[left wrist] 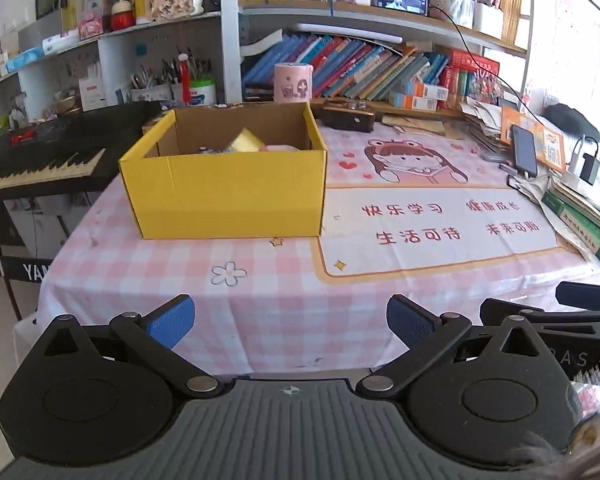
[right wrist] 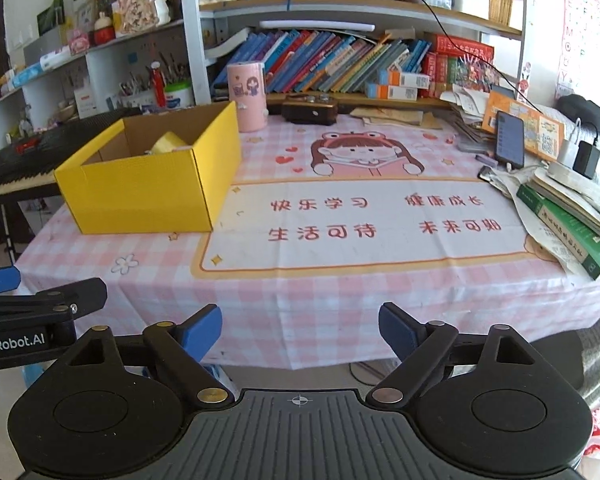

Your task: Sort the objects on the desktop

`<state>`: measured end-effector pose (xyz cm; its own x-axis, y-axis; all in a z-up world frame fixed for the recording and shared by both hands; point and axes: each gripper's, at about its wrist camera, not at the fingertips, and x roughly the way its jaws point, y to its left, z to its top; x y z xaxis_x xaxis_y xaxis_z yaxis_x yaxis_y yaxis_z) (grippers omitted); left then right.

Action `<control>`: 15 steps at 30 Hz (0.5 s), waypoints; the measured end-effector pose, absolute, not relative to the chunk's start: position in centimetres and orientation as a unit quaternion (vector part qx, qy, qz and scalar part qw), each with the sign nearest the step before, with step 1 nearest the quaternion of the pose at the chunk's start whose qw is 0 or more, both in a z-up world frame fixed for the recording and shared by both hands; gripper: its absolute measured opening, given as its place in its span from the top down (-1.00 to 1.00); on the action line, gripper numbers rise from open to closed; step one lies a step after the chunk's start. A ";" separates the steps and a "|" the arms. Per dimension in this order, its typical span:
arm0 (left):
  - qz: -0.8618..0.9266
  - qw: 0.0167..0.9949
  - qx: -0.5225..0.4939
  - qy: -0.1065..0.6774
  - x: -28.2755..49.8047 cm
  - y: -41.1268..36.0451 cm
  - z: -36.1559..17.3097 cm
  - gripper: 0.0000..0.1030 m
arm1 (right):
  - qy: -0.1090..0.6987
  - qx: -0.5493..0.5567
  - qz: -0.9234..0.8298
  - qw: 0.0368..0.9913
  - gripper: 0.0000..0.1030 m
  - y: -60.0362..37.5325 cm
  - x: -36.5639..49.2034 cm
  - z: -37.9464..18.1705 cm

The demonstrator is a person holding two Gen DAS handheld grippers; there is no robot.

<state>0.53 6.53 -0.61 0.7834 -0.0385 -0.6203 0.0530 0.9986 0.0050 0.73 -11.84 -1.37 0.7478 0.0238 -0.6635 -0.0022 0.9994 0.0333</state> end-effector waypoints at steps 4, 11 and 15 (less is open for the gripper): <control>-0.027 0.944 0.016 0.329 0.4 6.0 -0.7 -1.00 | 0.358 0.017 0.000 0.934 -0.75 -12.3 0.6 -1.4; -0.024 0.943 0.022 0.332 0.4 5.7 -0.7 -1.00 | 0.362 0.015 -0.005 0.932 -0.78 -12.6 0.5 -1.4; -0.024 0.942 0.021 0.333 0.3 5.6 -0.8 -1.00 | 0.364 0.014 -0.002 0.931 -0.81 -12.5 0.6 -1.4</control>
<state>0.30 5.61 -0.77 0.7764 -0.0317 -0.6295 0.0599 0.9979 0.0236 0.55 -12.50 -1.40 0.7356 0.0061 -0.6773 0.0148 0.9996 0.0252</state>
